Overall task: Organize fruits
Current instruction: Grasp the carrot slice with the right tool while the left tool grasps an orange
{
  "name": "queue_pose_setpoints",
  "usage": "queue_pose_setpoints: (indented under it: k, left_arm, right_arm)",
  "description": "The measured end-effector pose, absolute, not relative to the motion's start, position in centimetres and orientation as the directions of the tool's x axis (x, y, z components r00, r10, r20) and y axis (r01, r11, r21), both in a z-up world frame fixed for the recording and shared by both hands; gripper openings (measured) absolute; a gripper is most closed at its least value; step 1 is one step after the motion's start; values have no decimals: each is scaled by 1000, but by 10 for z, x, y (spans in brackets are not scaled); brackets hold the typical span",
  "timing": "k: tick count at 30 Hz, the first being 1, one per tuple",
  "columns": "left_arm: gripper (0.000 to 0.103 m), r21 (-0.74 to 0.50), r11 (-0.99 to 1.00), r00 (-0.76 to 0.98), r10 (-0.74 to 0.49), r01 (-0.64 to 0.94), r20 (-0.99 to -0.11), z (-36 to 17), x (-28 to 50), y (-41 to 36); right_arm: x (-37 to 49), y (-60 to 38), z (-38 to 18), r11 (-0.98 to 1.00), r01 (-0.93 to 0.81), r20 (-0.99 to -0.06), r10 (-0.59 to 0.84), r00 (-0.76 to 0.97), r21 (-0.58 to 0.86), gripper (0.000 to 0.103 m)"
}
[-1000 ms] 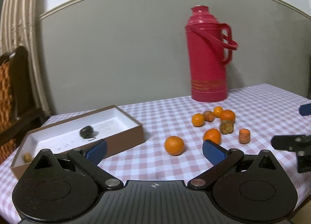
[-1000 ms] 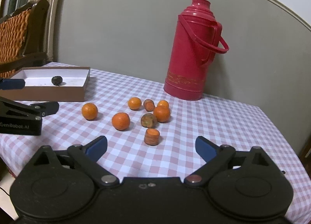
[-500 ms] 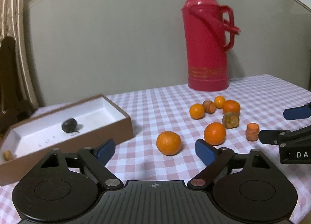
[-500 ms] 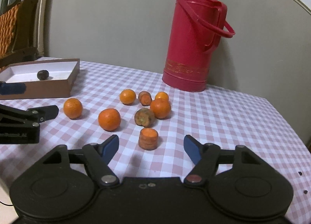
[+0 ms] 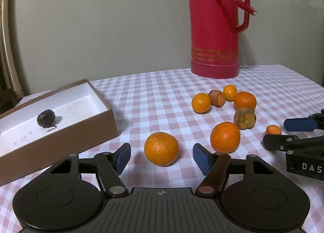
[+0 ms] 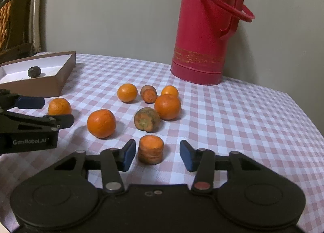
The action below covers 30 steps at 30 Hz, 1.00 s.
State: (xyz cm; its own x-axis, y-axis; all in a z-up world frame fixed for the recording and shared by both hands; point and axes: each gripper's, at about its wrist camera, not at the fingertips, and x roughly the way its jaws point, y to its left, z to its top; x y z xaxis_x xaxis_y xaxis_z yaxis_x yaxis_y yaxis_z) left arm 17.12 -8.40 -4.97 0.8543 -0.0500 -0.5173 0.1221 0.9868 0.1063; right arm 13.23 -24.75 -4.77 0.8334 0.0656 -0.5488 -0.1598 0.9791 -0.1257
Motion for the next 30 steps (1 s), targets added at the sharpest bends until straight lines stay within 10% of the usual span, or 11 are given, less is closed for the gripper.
queue_pose_setpoints:
  k: [5, 8, 30]
  left_arm:
    - [63, 100, 987, 850, -54, 124, -524, -50, 177, -86]
    - [38, 116, 986, 837, -36, 118, -547, -52, 181, -88]
    - [38, 112, 987, 877, -50, 118, -479, -17, 124, -67]
  right_arm:
    - [137, -248, -49, 979, -171, -558, 79, 826, -114, 31]
    - [139, -246, -50, 978, -179, -569, 86, 818, -108, 25]
    - [103, -236, -12, 981, -172, -491, 106, 865, -91, 20]
